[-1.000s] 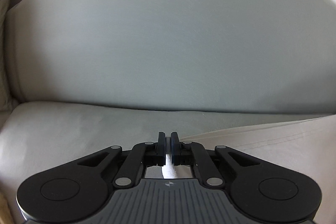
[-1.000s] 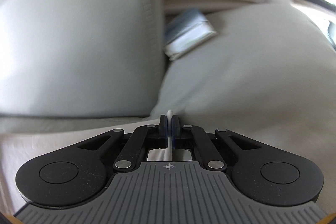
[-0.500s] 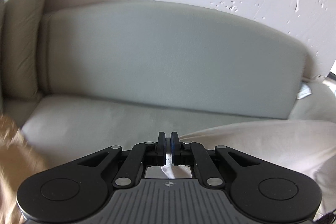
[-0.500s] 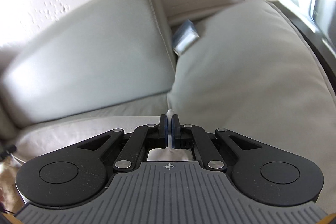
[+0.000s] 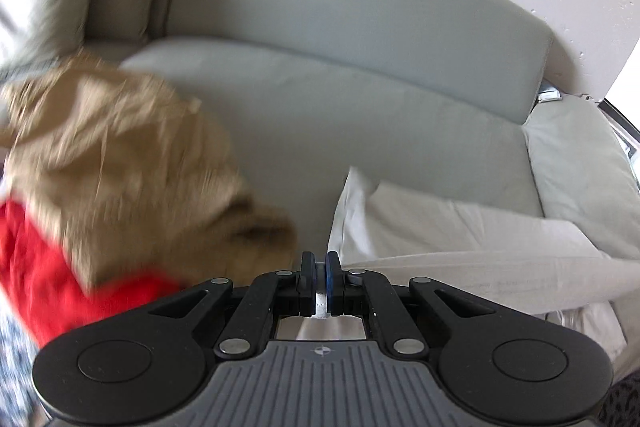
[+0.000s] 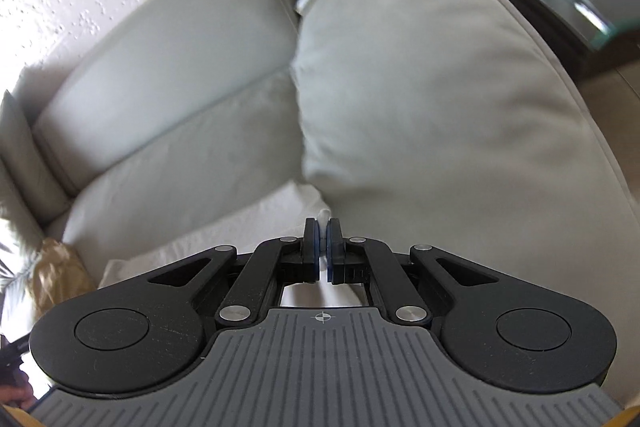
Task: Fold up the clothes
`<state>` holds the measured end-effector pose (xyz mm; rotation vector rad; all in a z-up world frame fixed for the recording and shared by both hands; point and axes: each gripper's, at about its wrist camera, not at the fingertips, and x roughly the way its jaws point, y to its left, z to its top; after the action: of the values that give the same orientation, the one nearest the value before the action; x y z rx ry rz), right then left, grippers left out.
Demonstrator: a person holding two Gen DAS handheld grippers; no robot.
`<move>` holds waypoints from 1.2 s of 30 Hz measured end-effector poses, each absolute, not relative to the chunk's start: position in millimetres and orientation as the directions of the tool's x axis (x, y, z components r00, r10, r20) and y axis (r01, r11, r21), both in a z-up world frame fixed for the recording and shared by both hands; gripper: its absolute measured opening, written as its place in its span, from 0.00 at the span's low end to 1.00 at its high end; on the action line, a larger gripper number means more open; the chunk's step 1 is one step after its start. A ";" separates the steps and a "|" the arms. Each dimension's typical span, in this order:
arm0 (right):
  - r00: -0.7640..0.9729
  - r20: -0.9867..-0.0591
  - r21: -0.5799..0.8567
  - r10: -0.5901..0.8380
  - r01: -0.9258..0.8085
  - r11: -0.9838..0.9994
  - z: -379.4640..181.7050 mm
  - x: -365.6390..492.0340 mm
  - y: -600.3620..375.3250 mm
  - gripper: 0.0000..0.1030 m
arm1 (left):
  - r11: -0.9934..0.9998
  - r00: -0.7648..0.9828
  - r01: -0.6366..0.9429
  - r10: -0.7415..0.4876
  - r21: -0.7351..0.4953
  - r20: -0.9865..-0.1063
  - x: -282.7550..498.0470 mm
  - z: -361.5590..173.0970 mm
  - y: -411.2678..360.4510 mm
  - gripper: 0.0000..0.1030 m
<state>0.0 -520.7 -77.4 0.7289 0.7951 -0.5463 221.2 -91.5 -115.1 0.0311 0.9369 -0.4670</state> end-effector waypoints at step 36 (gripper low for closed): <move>0.357 -0.931 0.259 0.072 0.508 0.821 -159.4 -6.9 -392.7 0.37 | 0.731 0.282 0.673 -0.393 -0.111 -0.875 90.1 -172.8 -155.0 0.31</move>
<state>-6.9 -392.7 -159.4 0.5709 1.1875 -0.3018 90.1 -155.0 -172.8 0.3052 1.0653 -0.7287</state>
